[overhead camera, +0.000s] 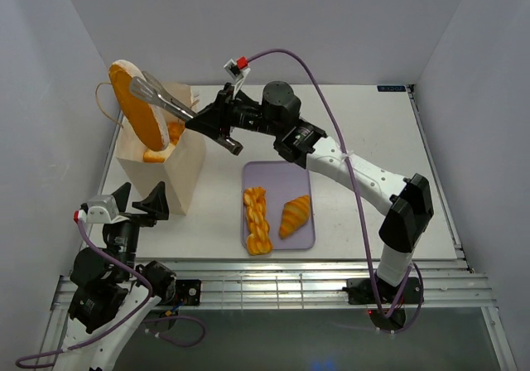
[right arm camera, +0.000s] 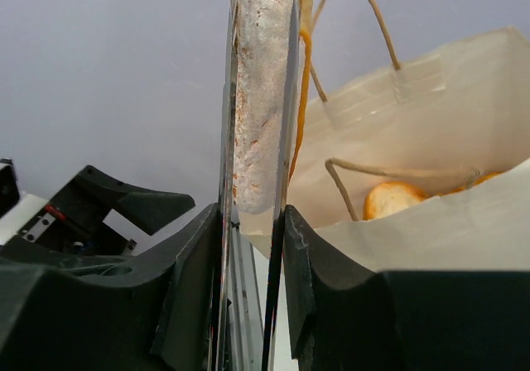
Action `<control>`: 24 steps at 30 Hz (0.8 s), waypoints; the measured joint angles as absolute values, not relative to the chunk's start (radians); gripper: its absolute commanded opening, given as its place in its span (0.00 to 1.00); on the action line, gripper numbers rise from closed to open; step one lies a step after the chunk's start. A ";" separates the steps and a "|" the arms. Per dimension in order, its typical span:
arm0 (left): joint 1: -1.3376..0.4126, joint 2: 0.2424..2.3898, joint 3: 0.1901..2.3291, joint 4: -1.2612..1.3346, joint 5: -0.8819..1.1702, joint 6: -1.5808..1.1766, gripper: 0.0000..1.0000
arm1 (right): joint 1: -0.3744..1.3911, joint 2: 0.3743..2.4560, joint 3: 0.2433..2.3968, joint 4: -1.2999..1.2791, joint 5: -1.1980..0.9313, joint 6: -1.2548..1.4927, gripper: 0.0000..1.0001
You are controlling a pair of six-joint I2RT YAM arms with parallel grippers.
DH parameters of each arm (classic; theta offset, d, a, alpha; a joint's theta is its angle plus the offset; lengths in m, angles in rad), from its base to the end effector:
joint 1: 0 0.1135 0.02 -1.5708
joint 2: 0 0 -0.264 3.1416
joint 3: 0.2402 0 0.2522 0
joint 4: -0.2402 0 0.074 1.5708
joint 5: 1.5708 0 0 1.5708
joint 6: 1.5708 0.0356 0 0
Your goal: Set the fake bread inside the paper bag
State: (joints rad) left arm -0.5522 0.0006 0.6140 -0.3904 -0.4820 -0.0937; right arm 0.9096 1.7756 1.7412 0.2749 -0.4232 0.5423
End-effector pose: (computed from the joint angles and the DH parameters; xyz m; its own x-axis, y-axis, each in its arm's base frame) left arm 0.0297 0.0011 0.3271 0.1800 -0.2083 -0.9614 0.0972 0.9763 -0.1933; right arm 0.2488 0.3436 0.4489 -0.3725 0.2875 -0.8824 -0.9016 0.1129 0.4175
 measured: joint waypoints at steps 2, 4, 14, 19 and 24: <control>-0.552 0.000 0.614 -0.390 -0.482 -0.094 0.98 | 0.918 1.783 1.703 0.294 -0.405 0.543 0.33; -0.552 0.000 0.614 -0.390 -0.482 -0.094 0.98 | 0.926 1.797 1.684 0.309 -0.387 0.543 0.33; -0.552 0.000 0.614 -0.390 -0.481 -0.094 0.98 | 0.950 1.829 1.666 0.358 -0.274 0.522 0.36; -0.552 0.000 0.614 -0.390 -0.479 -0.094 0.98 | 0.950 1.829 1.632 0.377 -0.242 0.514 0.45; -0.553 0.000 0.614 -0.389 -0.477 -0.093 0.98 | 0.950 1.829 1.608 0.377 -0.234 0.514 0.56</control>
State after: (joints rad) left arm -0.5533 0.0002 0.6140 -0.3893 -0.4774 -0.0933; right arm 0.9504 1.8290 1.6081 0.3767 -0.2337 0.5140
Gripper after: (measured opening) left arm 0.979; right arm 0.536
